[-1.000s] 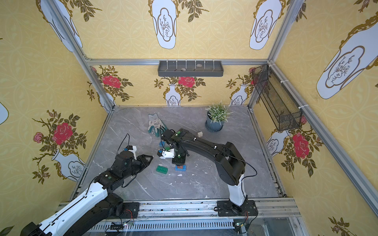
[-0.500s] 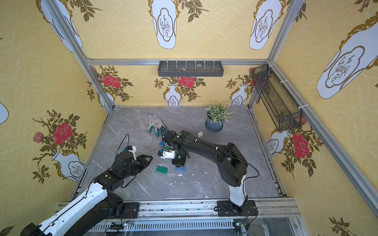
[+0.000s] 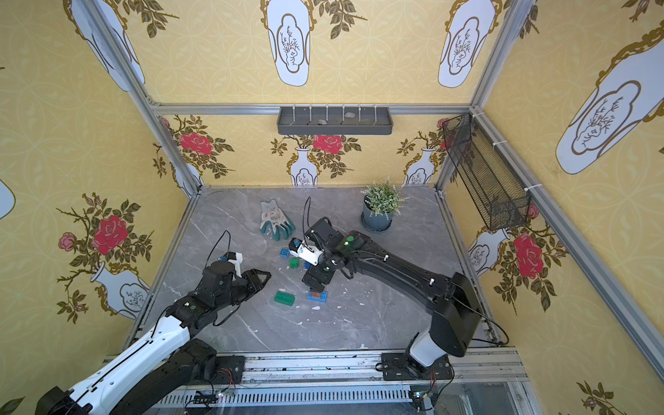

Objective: Assemble the number 1 with lego
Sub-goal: Assemble the lego brick with the lego brick.

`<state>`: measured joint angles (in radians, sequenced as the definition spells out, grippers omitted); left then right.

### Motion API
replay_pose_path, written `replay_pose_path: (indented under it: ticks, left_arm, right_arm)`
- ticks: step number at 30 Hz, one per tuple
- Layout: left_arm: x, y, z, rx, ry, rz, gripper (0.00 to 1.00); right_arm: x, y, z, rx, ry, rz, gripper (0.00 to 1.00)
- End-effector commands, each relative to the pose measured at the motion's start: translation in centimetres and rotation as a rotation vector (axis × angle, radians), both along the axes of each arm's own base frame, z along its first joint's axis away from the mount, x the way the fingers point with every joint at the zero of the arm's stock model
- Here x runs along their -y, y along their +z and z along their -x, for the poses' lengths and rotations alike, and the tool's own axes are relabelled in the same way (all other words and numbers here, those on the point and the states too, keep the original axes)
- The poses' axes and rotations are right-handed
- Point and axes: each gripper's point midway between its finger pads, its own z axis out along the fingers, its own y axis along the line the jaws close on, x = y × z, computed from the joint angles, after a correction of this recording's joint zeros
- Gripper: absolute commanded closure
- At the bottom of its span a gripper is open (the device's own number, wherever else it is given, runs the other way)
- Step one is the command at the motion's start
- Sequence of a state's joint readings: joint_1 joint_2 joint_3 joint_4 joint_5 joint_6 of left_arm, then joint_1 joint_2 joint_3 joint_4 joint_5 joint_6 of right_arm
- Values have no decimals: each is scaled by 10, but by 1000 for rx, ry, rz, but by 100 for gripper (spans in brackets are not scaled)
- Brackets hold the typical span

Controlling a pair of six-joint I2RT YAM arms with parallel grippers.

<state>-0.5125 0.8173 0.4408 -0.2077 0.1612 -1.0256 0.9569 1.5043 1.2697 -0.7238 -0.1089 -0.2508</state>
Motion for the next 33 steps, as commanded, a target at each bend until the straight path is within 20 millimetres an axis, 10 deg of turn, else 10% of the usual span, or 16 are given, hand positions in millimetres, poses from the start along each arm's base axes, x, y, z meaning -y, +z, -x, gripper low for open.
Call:
replay_pose_path:
  ticks: [1,9,22,33]
  left_arm:
    - [28,15,-2,51,-172,32,45]
    - [79,27,5,35,-429,120,44]
    - [133,8,28,-77,-595,150,58]
    - [135,-6,22,-135,-564,116,69]
  right_arm:
    - [-4,13,-13,-47,-304,-190,7]
    - [35,-12,-23,-381,-892,-290,18]
    - [18,-39,-2,-547,-879,-226,40]
    - [13,-50,7,-583,-859,-196,54]
